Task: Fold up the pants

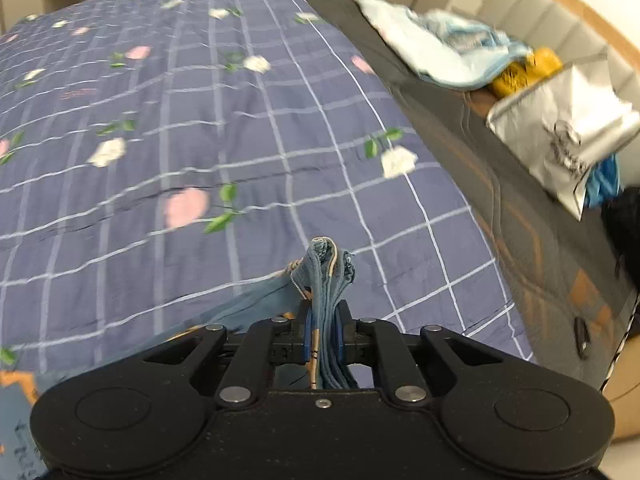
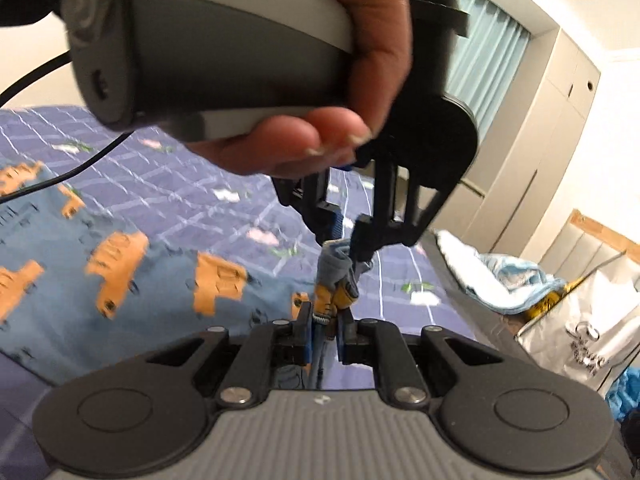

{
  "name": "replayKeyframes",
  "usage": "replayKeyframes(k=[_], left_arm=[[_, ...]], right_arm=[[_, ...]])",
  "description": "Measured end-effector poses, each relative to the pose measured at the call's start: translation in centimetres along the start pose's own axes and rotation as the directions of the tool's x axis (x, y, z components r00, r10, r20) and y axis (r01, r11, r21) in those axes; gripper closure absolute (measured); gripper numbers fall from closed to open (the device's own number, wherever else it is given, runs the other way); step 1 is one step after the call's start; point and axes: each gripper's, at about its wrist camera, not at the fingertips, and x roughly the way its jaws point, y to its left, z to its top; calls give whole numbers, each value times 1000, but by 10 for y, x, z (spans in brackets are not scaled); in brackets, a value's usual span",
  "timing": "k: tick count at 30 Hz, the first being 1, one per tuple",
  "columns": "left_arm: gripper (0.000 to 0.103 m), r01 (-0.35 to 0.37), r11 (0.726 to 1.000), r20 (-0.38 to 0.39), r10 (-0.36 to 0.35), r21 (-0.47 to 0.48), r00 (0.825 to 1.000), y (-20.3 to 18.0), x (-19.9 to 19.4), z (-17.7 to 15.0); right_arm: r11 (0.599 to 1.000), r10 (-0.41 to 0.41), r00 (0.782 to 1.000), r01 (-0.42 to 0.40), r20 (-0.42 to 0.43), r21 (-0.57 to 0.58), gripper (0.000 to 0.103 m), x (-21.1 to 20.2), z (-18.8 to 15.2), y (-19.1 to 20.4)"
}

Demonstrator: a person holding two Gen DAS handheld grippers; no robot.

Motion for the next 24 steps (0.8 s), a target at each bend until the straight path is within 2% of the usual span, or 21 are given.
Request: replayKeyframes(k=[4, 11, 16, 24], left_arm=[[91, -13, 998, 57, 17, -60, 998, 28, -37, -16], [91, -33, 988, 121, 52, -153, 991, 87, -77, -57], [91, -42, 975, 145, 75, -217, 987, 127, -83, -95], [91, -14, 946, 162, 69, -324, 984, 171, -59, -142]], right_arm=[[999, 30, 999, -29, 38, -15, 90, -19, 11, 13], [984, 159, 985, -153, 70, -92, 90, -45, 27, 57], [958, 255, 966, -247, 40, -149, 90, -50, 29, 91], [923, 340, 939, -342, -45, -179, 90, -43, 18, 122]])
